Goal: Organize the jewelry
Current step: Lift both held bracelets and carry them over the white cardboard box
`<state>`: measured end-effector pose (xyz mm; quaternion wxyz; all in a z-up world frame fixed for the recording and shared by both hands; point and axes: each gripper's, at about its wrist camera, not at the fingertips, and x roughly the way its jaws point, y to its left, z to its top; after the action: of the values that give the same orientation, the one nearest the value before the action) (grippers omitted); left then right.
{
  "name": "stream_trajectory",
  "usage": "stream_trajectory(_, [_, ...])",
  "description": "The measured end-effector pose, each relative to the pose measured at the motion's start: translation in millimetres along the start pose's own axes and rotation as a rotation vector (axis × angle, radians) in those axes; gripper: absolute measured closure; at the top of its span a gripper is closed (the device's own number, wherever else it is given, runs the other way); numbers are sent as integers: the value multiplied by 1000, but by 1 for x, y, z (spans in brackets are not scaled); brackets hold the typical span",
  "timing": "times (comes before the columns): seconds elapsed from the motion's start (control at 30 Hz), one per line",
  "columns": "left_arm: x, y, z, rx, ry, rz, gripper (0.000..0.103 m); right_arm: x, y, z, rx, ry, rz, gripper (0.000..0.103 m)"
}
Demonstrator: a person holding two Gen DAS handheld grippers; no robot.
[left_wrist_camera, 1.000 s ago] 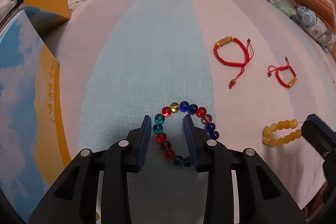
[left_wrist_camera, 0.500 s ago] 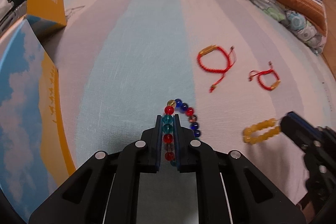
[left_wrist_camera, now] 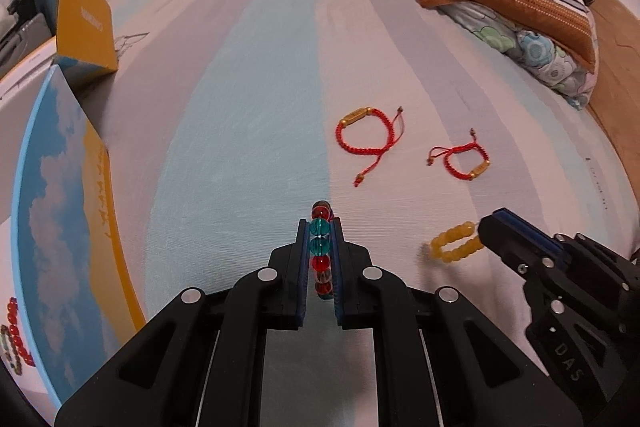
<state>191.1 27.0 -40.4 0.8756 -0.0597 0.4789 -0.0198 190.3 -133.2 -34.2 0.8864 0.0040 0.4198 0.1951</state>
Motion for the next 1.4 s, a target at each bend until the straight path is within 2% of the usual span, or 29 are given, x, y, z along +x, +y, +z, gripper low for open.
stream_trajectory(0.57, [-38,-9,1,15,-34,4,94,-30,6,7,22,-25,-33,94])
stream_trajectory(0.83, [-71,-7,-3,21,-62,-2,94,-50,17,14,29,-35,-58,94])
stream_trajectory(1.17, [-123,10,-5,12,-122,27,94,-80,50,28,7,-83,-58,94])
stream_trajectory(1.4, [-162,37,-10,-16,-171,46,94,-95,90,34,-24,-112,-45,94])
